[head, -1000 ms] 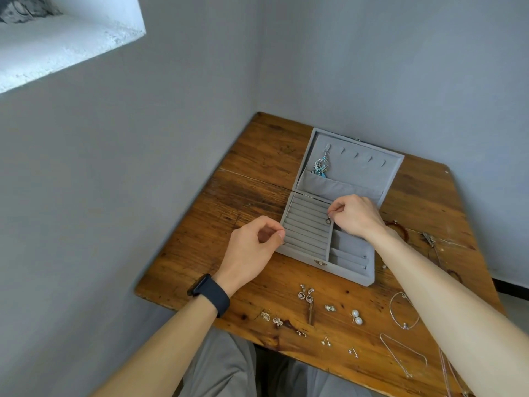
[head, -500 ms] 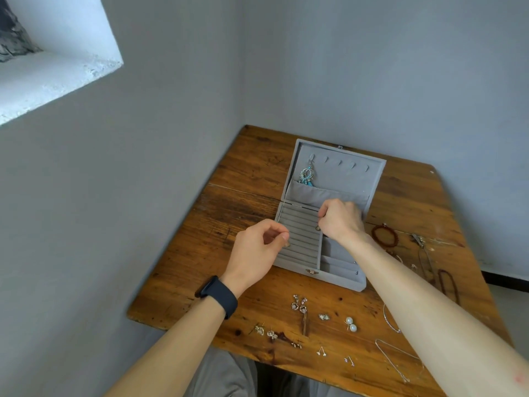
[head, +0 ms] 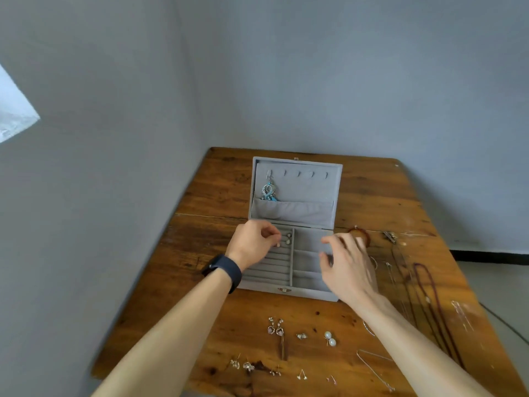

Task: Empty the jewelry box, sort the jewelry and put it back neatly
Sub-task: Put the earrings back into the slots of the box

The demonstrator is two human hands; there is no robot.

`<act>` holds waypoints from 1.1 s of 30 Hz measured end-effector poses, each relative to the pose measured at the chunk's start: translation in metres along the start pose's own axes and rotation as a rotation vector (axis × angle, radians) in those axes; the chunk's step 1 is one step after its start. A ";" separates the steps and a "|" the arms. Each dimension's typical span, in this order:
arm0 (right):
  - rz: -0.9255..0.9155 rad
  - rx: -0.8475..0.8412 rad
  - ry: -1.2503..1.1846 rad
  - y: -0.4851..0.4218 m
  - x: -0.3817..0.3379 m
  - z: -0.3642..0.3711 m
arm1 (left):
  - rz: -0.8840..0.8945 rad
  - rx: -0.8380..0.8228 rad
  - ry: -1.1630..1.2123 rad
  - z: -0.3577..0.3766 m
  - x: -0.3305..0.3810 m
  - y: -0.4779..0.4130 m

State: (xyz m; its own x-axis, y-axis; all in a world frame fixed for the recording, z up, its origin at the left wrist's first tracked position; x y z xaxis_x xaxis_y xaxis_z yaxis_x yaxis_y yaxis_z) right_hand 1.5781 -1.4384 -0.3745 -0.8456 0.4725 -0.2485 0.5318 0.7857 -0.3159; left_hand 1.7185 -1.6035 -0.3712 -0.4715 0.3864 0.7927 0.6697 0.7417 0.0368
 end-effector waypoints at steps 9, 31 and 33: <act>-0.014 -0.003 0.008 0.010 0.001 0.013 | -0.085 -0.030 -0.114 0.013 0.000 -0.023; 0.010 0.030 -0.044 0.014 0.006 0.020 | -0.191 0.114 -0.197 0.022 0.002 -0.022; 0.007 0.025 -0.047 0.014 0.006 0.021 | -0.198 0.114 -0.165 0.021 0.001 -0.020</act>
State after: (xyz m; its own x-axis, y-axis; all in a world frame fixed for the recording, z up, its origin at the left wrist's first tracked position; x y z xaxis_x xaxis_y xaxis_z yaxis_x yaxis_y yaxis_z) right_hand 1.5812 -1.4322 -0.3996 -0.8391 0.4579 -0.2937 0.5391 0.7720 -0.3367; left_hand 1.6923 -1.6067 -0.3835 -0.6805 0.3049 0.6664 0.4905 0.8651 0.1051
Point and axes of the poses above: each hand's wrist, its own y-axis away from the middle knuckle, its own z-axis out of the palm, x = y × z, the point moved 7 cm from there along -y, towards the middle knuckle, and after that the axes turned 3 degrees about y, right-handed, at the moved point
